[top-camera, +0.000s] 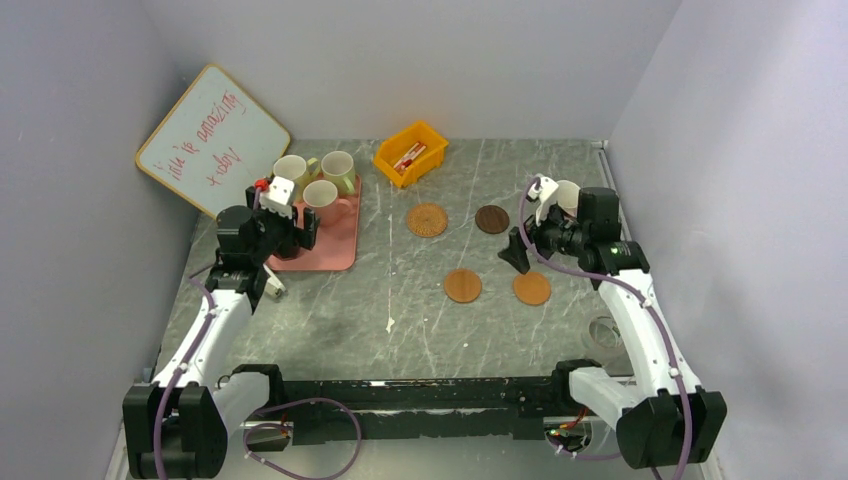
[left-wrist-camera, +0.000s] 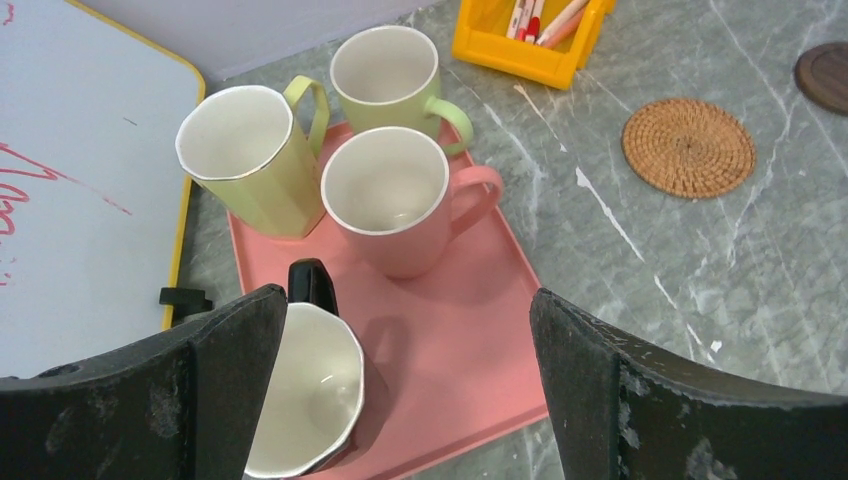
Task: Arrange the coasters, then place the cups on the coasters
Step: Pick up the cup from the tray.
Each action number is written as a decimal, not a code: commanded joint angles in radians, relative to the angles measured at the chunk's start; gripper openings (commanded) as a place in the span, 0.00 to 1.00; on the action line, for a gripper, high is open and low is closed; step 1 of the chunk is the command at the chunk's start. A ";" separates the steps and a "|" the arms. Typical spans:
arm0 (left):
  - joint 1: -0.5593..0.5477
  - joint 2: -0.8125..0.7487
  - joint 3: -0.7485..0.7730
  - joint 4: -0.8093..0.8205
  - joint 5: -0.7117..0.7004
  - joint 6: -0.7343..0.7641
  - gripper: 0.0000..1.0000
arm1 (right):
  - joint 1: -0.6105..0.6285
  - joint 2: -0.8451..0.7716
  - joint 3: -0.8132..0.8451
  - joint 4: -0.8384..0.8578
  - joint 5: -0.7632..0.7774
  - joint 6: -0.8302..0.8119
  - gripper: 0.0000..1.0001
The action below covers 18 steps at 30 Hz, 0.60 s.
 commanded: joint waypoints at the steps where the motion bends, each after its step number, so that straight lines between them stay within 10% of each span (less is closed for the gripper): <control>1: 0.005 -0.015 0.065 -0.028 0.031 0.070 0.96 | 0.016 -0.085 -0.067 0.190 0.025 0.026 1.00; 18: 0.005 -0.036 0.003 -0.018 0.012 0.049 0.96 | 0.042 -0.100 -0.135 0.258 0.090 0.000 1.00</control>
